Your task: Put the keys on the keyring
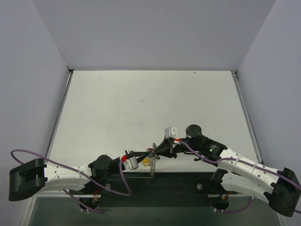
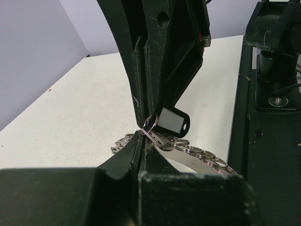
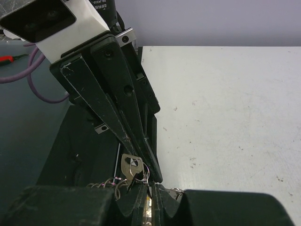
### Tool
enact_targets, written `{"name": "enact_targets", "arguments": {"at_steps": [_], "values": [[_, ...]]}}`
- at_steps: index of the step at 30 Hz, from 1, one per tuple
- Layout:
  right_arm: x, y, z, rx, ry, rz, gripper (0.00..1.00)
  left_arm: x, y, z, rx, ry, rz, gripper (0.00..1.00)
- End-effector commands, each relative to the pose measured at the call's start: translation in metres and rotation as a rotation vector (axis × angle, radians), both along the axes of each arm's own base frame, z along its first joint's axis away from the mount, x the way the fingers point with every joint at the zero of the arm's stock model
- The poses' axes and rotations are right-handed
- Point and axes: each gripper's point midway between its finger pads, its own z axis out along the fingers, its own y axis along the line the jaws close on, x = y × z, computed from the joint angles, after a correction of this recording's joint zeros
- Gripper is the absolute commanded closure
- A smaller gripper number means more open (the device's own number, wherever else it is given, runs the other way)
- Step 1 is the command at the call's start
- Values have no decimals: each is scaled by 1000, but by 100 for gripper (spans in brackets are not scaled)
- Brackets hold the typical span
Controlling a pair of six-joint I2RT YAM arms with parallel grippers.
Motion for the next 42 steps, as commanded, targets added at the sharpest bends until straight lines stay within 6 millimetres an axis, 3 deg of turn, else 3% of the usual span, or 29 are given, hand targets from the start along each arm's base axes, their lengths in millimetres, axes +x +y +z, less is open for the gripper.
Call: {"name": "enact_targets", "arguments": {"at_steps": [1, 14, 15, 20, 23, 28, 35, 39, 42], "values": [[6, 8, 32, 77, -74, 21, 99, -5, -5, 58, -173, -49, -32, 100], [8, 7, 39, 92, -86, -5, 100, -7, -2, 57, -181, -49, -41, 100], [7, 6, 39, 91, -77, -7, 100, -7, -2, 57, -178, -49, -40, 98], [5, 10, 45, 60, -31, 17, 100, -3, 2, 56, -179, -47, -13, 70], [3, 12, 46, 69, -37, 23, 100, -3, 3, 53, -161, -47, -6, 63], [5, 10, 50, 94, -67, 3, 100, 0, 7, 52, -137, -41, 13, 57], [8, 4, 53, 116, -109, -30, 100, 3, 11, 31, -9, 3, 38, 47], [10, 4, 53, 114, -111, -37, 100, 3, 18, 40, -29, 17, 48, 46], [11, 5, 53, 110, -115, -42, 100, 4, 23, 49, -60, 92, 64, 39]]}}
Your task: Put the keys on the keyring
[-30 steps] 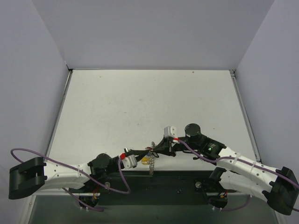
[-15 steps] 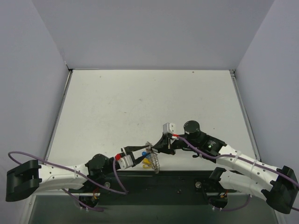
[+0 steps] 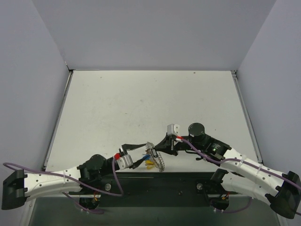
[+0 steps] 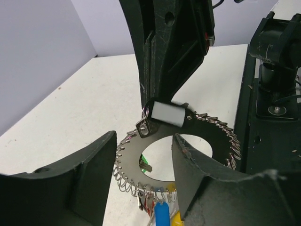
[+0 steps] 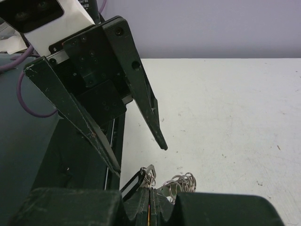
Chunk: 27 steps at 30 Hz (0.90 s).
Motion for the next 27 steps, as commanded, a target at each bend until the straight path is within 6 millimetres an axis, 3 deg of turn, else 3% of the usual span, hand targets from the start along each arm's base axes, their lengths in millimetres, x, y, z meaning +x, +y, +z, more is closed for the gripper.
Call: {"name": "enact_targets", "arguments": {"at_steps": [1, 2, 3, 4, 5, 9, 10, 11, 12, 13, 14, 15, 16, 18, 19, 22, 27], "values": [[3, 7, 31, 94, -98, 15, 100, 4, 5, 40, -81, 100, 32, 36], [3, 7, 30, 87, -97, 12, 100, 3, 5, 37, -68, 156, 32, 32], [4, 6, 30, 85, -101, 9, 100, 5, 6, 39, -64, 176, 44, 32], [4, 6, 30, 85, -103, 8, 100, 5, 7, 54, -90, 174, 45, 32], [5, 6, 29, 81, -102, 5, 100, 4, 7, 49, -66, 207, 42, 32], [5, 6, 30, 81, -107, 3, 100, 15, 16, 64, -109, 330, 128, 31], [6, 6, 29, 78, -107, 1, 100, 16, 17, 57, -92, 391, 148, 31], [6, 6, 29, 79, -108, 0, 100, 18, 18, 70, -111, 407, 155, 31], [6, 6, 28, 76, -108, 0, 100, 17, 18, 72, -100, 422, 153, 31], [6, 6, 28, 73, -111, 0, 100, 17, 15, 60, -39, 451, 161, 31], [6, 6, 28, 73, -112, -1, 100, 16, 14, 74, -39, 448, 149, 31], [7, 6, 29, 72, -115, -1, 100, 9, 9, 75, -8, 444, 106, 32], [7, 6, 27, 66, -114, -3, 100, 6, 7, 56, 96, 452, 106, 32], [7, 6, 27, 64, -116, 1, 100, 0, 3, 60, 146, 448, 66, 35], [7, 6, 26, 58, -113, -2, 100, 0, 1, 48, 215, 450, 67, 37], [7, 5, 25, 49, -114, -5, 100, 1, -2, 45, 297, 447, 74, 46], [8, 5, 23, 44, -117, -8, 100, 2, -17, 42, 389, 445, 57, 50]]}}
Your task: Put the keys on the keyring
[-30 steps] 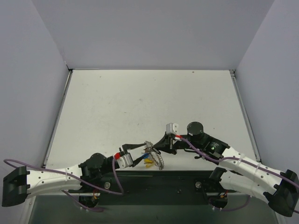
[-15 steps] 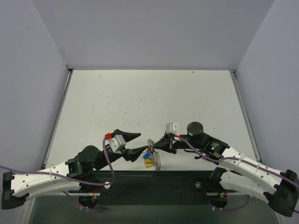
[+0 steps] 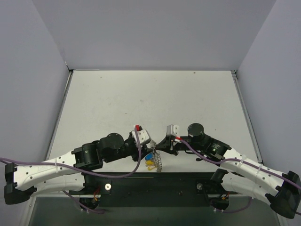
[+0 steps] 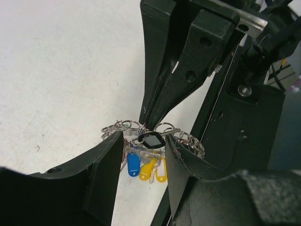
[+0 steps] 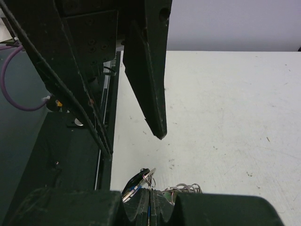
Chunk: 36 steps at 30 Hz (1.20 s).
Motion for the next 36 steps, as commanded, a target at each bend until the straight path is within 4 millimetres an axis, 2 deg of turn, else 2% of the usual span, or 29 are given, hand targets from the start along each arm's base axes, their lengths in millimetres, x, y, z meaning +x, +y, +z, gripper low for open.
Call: {"name": "enact_targets", "arguments": {"at_steps": [1, 6, 17, 21, 22, 25, 36], "values": [[2, 9, 31, 79, -87, 24, 100, -3, -7, 6, 73, -3, -57, 50], [2, 9, 31, 81, -89, 22, 100, -3, -18, -5, 113, 13, -79, 53], [1, 8, 30, 78, -86, 27, 100, -2, -29, -10, 98, 12, -93, 62], [0, 8, 30, 78, -86, 28, 100, 0, -30, -14, 117, -4, -100, 76], [1, 8, 31, 79, -89, 27, 100, 0, -29, -14, 120, -7, -99, 85], [1, 8, 30, 76, -87, 26, 100, 2, -26, -17, 129, -9, -84, 100], [0, 8, 33, 83, -93, 27, 100, 4, -6, -21, 136, -30, -42, 100]]}}
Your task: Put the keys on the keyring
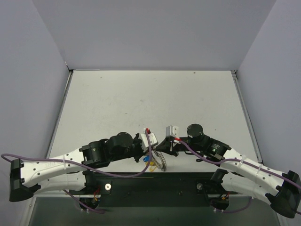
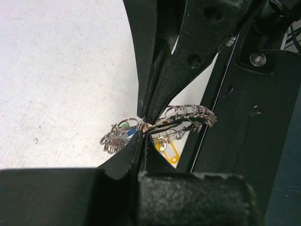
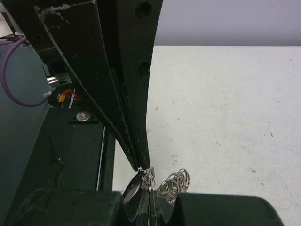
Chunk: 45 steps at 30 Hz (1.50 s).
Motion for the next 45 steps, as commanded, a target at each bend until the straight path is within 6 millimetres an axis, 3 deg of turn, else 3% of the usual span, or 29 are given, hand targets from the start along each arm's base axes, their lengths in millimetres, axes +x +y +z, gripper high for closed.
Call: {"name": "enact_targets", "arguments": {"at_steps": [1, 9, 13, 15, 17, 21, 22, 23, 27, 35, 45], "values": [[1, 10, 39, 110, -102, 34, 100, 4, 7, 13, -38, -40, 23, 100], [0, 10, 45, 128, -107, 33, 100, 2, 15, 0, -16, -24, 35, 100], [0, 10, 44, 125, -105, 37, 100, 3, 14, 8, -26, -26, 39, 100], [0, 10, 44, 124, -106, 37, 100, 3, 13, 13, -29, -28, 37, 90], [0, 10, 43, 122, -104, 39, 100, 3, 11, 24, -49, -31, 35, 68], [0, 10, 42, 119, -99, 36, 100, 3, 7, 41, -86, -37, 28, 44], [-1, 10, 42, 119, -100, 38, 100, 3, 6, 43, -93, -34, 29, 34], [-1, 10, 41, 119, -100, 38, 100, 4, 4, 50, -103, -38, 30, 30], [0, 10, 40, 116, -100, 36, 100, 2, -5, 51, -97, -25, 5, 30], [0, 8, 41, 115, -105, 31, 100, 1, -24, 33, -32, 16, -33, 36], [-1, 7, 41, 115, -107, 33, 100, 5, -24, 16, 35, 30, -13, 44]]}}
